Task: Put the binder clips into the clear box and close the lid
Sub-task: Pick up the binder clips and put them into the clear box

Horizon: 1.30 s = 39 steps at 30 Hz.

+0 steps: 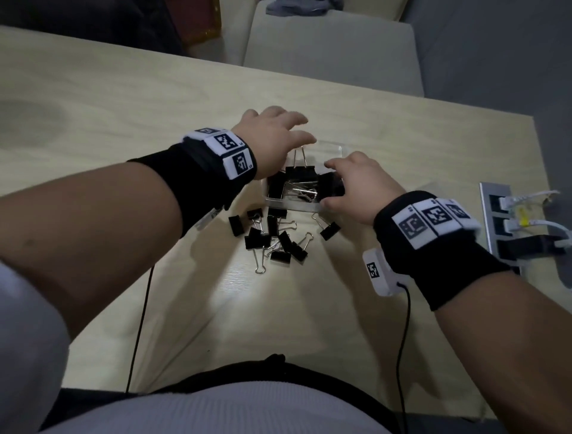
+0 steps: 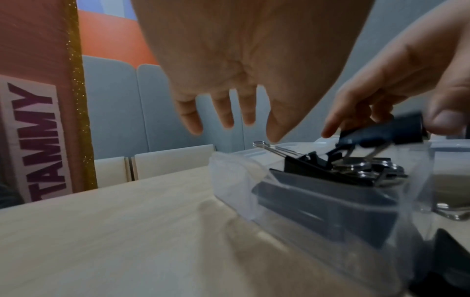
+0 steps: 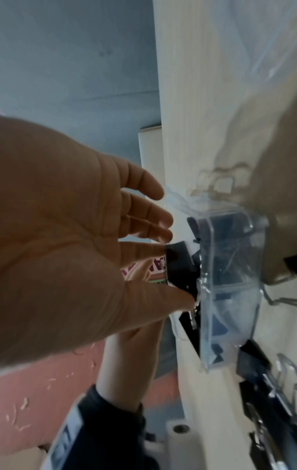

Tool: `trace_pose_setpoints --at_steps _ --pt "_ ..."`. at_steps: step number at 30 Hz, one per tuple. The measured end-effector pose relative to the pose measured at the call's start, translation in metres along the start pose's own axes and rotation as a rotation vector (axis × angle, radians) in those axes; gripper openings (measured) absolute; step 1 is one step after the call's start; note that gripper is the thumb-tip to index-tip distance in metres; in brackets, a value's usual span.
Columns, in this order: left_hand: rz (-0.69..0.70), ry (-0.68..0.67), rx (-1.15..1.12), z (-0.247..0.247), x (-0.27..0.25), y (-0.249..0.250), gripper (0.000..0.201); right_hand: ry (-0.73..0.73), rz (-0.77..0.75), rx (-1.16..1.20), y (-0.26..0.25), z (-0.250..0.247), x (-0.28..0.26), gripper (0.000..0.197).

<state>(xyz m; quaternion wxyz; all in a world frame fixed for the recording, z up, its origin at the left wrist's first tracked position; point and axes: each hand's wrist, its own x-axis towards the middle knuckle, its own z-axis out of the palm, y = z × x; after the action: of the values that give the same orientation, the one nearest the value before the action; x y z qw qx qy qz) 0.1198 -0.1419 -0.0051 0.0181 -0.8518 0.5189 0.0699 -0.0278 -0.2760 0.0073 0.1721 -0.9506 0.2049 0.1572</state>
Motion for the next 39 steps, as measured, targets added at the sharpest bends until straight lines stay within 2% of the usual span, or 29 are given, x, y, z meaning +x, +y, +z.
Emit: trace_pose_setpoints --at_steps 3,5,8,11,14,19,29,32,35,39 --pt "-0.016 -0.122 0.044 -0.002 0.007 0.0 0.044 -0.007 0.003 -0.039 -0.002 0.005 0.003 0.066" --pt "-0.027 -0.122 0.069 -0.002 0.007 0.001 0.037 -0.008 -0.003 -0.062 0.0 0.008 0.003 0.058" --pt "0.022 -0.051 0.072 0.002 0.005 0.001 0.028 -0.009 -0.01 -0.064 0.002 0.011 0.002 0.051" --pt "0.092 -0.07 0.062 0.006 0.008 0.003 0.041 0.002 -0.015 -0.067 0.002 0.013 0.001 0.049" --pt "0.067 -0.138 0.083 0.005 0.014 0.007 0.05 0.019 -0.012 -0.047 0.002 0.016 0.0 0.047" --pt "0.043 -0.144 0.135 -0.003 0.016 0.002 0.03 0.05 -0.016 -0.019 0.005 0.022 -0.004 0.046" --pt "0.04 -0.173 0.146 -0.005 -0.002 0.009 0.031 0.117 -0.025 0.025 0.009 0.03 -0.008 0.043" --pt "0.087 -0.187 0.142 0.003 -0.008 0.016 0.033 0.107 -0.034 0.007 0.009 0.03 -0.009 0.044" --pt "0.099 -0.14 0.086 0.007 -0.012 0.018 0.037 0.122 -0.043 0.05 0.009 0.028 -0.011 0.049" --pt "0.123 -0.107 0.054 0.009 -0.015 0.016 0.027 0.163 -0.104 0.141 0.007 0.027 -0.016 0.049"
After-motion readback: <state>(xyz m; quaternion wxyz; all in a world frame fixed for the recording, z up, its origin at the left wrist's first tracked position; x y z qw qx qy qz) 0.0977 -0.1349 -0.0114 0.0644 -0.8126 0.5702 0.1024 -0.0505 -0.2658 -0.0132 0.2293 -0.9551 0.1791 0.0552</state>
